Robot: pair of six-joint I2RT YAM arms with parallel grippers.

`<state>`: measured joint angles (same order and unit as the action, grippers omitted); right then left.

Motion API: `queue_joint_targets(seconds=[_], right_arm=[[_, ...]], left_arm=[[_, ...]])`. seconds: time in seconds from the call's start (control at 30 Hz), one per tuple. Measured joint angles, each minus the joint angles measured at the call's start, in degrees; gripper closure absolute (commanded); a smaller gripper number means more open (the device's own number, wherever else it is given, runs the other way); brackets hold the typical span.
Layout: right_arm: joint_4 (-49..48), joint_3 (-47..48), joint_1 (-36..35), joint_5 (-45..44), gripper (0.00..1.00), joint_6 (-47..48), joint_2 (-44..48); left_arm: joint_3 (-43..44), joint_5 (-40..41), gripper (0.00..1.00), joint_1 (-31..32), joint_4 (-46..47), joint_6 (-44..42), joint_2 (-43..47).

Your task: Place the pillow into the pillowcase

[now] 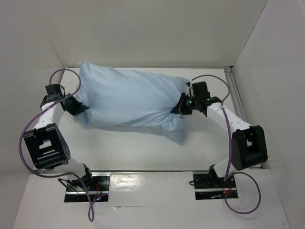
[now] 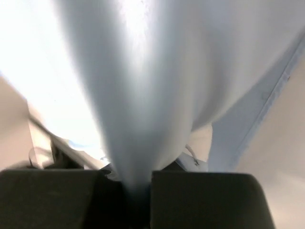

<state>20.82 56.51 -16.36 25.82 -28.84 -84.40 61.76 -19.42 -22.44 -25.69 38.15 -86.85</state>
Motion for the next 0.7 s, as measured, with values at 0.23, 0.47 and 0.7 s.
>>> queue_joint_targets(seconds=[0.23, 0.47, 0.7], right_arm=[[3.7, 19.3, 14.9, 2.2, 1.0, 1.6, 0.2], [5.9, 20.0, 20.0, 5.6, 1.0, 1.5, 6.0], [8.5, 9.8, 23.2, 0.0, 0.31, 0.0, 4.2]], left_arm=[[6.9, -14.4, 1.0, 1.5, -1.1, 2.3, -0.4], [9.0, -19.2, 1.0, 2.9, 0.2, 3.0, 11.2], [-2.2, -17.9, 0.26, 2.7, -1.2, 2.4, 8.5]])
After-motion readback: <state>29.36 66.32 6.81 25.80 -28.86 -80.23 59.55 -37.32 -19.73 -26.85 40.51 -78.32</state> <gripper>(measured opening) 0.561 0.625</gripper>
